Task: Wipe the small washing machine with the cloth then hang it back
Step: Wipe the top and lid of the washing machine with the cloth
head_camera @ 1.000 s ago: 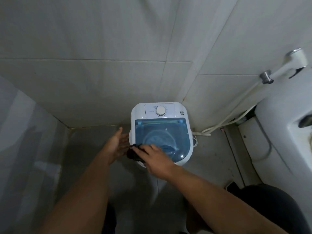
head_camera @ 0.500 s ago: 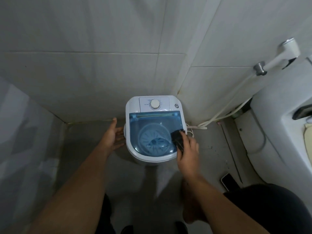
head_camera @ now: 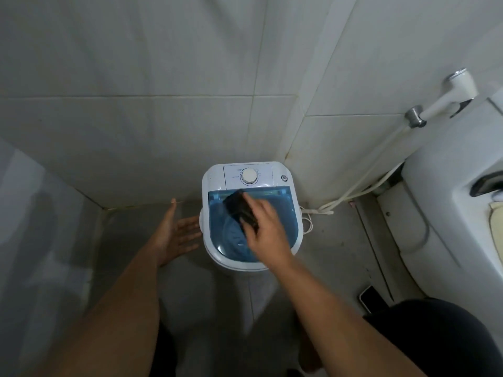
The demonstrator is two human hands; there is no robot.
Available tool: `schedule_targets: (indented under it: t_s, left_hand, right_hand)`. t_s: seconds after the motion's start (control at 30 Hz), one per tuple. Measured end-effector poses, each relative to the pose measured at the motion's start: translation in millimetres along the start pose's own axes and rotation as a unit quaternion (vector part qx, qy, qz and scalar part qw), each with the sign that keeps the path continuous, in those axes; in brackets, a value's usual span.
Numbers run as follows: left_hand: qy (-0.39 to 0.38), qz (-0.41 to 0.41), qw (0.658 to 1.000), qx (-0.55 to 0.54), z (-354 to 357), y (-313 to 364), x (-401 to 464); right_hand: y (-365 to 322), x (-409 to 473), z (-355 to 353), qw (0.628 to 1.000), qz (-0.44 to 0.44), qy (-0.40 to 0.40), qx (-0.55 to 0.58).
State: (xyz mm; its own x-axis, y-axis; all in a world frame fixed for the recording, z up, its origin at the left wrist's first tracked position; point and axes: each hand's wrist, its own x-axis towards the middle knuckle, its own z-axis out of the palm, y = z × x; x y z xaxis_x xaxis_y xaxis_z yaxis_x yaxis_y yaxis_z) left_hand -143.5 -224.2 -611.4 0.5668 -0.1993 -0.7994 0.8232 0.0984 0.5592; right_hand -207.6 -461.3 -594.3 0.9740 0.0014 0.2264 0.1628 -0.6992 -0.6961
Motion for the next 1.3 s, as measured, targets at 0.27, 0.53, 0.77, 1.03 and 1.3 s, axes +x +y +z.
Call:
schedule_targets:
  t_s: [0.27,0.53,0.77,1.03,1.3]
  left_hand:
    - [0.004,0.01,0.999,0.038,4,1,-3]
    - [-0.006,0.008,1.0,0.026,-6,-3,1]
    - [-0.035,-0.015,0.998,0.04,-8,-2,-6]
    - [0.047,-0.012,0.999,0.019,-9,2,-11]
    - [0.165,0.087,0.979,0.086,-4,6,-71]
  right_hand:
    - [62,14,6,0.958,0.166,0.056,-0.228]
    - [5,22,68,0.968,-0.124,-0.154,-0.155]
    - [3,125,66,0.971,0.021,-0.097,-0.216]
    - [3,41,72,0.94,-0.175,-0.206,-0.207]
    - [-24,-59,3,0.917,-0.157,-0.354,-0.098]
